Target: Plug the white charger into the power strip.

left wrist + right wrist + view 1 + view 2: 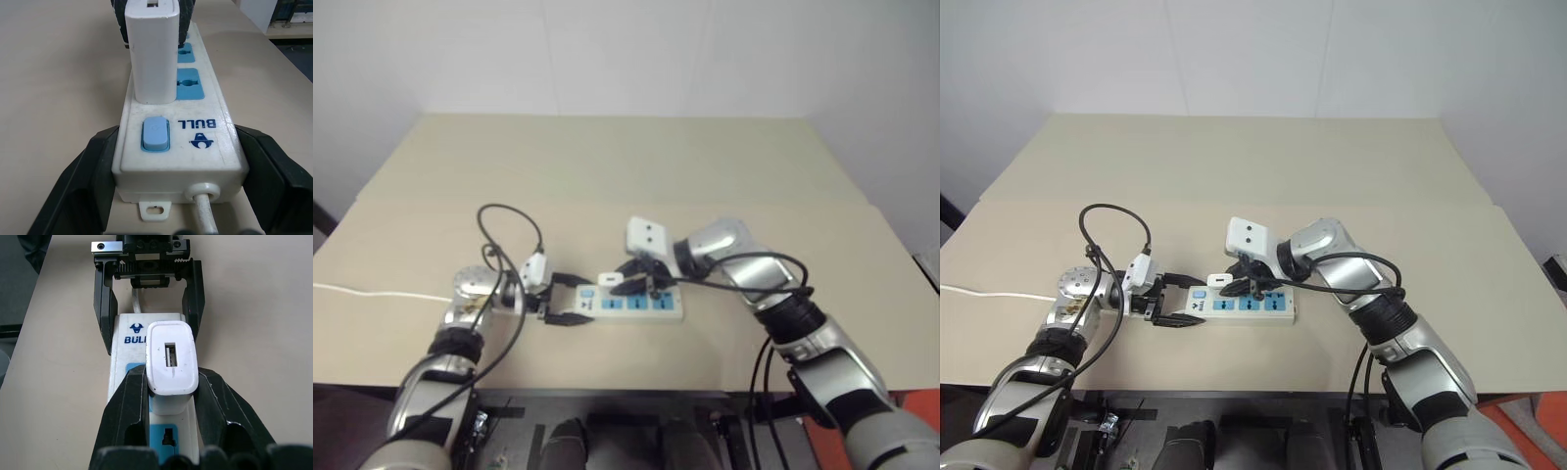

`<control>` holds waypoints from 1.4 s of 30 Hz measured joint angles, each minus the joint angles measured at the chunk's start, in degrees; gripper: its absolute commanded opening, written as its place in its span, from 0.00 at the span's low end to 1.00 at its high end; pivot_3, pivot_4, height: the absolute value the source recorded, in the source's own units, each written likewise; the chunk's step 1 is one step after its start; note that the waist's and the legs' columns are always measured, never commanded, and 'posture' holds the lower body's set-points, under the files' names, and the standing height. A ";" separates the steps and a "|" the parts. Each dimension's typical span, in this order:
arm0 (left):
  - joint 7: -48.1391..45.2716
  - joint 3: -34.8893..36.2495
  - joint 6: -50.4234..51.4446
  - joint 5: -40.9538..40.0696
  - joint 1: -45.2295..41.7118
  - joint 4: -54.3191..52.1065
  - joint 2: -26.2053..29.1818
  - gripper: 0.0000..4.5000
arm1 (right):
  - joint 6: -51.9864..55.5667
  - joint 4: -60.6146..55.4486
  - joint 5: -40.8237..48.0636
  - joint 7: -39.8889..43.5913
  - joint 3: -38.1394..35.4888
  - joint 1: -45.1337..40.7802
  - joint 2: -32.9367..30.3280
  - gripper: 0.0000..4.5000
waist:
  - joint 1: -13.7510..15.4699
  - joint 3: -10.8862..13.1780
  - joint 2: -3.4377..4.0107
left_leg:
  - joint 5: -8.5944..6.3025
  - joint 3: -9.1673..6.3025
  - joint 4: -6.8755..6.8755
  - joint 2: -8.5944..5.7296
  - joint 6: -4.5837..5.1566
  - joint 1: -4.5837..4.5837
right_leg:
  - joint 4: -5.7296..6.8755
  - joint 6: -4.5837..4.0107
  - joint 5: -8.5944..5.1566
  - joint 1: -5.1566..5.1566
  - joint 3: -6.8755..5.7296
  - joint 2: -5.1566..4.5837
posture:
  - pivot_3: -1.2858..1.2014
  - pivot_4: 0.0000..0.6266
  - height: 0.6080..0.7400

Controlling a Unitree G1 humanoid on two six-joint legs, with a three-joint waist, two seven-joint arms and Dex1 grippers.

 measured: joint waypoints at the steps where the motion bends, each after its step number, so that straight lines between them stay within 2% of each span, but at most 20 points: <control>1: 0.00 0.01 -0.02 0.00 0.02 0.00 0.00 0.72 | -0.02 0.00 -0.02 0.00 0.00 0.01 0.02 0.24 | 0.00 -0.01 0.00 | 0.00 0.00 0.00 0.00 0.00 0.00 | 0.00 0.00 0.00 0.00 0.00 0.00 | 0.52 0.24 1.00; 9: 0.01 0.02 0.13 0.03 0.03 0.00 0.08 0.72 | -1.33 0.01 -0.33 -0.05 -0.59 0.74 0.35 0.24 | -0.01 -0.05 -0.01 | 0.00 0.00 -0.01 0.00 0.00 0.01 | 0.00 0.01 0.00 0.00 0.00 0.01 | 0.52 0.24 1.00; 19: 0.09 0.05 -0.47 -0.11 -0.06 -0.09 -0.45 0.72 | -1.34 0.50 -1.54 0.83 1.37 2.42 0.24 0.99 | 0.15 0.01 0.02 | 0.00 0.01 -0.01 -0.01 0.00 -0.13 | -0.02 0.00 0.00 -0.10 0.01 0.00 | 0.52 0.24 1.00; 29: 0.51 -0.08 0.14 -0.08 -0.14 -0.22 -0.61 0.72 | 1.33 0.57 -1.14 -1.94 -0.26 1.42 1.16 0.99 | 0.33 0.02 0.02 | 0.00 0.01 0.00 -0.01 0.00 -0.15 | -0.03 0.00 0.00 -0.10 0.00 -0.01 | 0.52 0.24 1.00; 32: 1.01 -0.34 2.11 0.00 -0.15 -1.08 -0.61 0.72 | 1.35 -0.78 0.17 -0.76 -1.92 1.24 -1.38 0.99 | 0.53 0.03 0.01 | 0.00 0.00 0.00 -0.01 0.00 -0.18 | -0.05 0.00 0.00 -0.11 -0.01 -0.01 | 0.52 0.24 1.00; 34: 0.96 -0.53 4.78 0.02 -0.23 -2.08 -0.24 0.88 | 0.72 -2.40 0.30 0.29 -3.05 1.45 -3.82 1.00 | 0.47 0.03 0.01 | 0.00 0.01 -0.01 -0.01 0.00 -0.20 | -0.06 0.02 -0.01 -0.14 -0.01 -0.01 | 0.52 0.24 1.00; 36: 1.51 -1.21 6.23 1.15 -0.05 -2.13 0.29 1.00 | -0.02 -3.75 0.49 1.25 -3.74 1.74 -5.48 1.00 | 0.16 0.06 0.02 | 0.00 0.01 -0.02 0.00 0.00 -0.26 | -0.06 0.02 -0.01 -0.20 0.00 0.00 | 0.52 0.24 1.00; 42: 0.57 -0.98 6.28 -0.09 0.87 -4.13 0.28 1.00 | -1.25 -6.36 2.53 3.79 -3.99 4.14 -8.86 1.00 | 0.05 0.25 0.03 | 0.00 0.00 -0.01 0.00 0.00 -0.40 | -0.09 -0.02 0.01 -0.30 -0.01 -0.01 | 0.52 0.24 1.00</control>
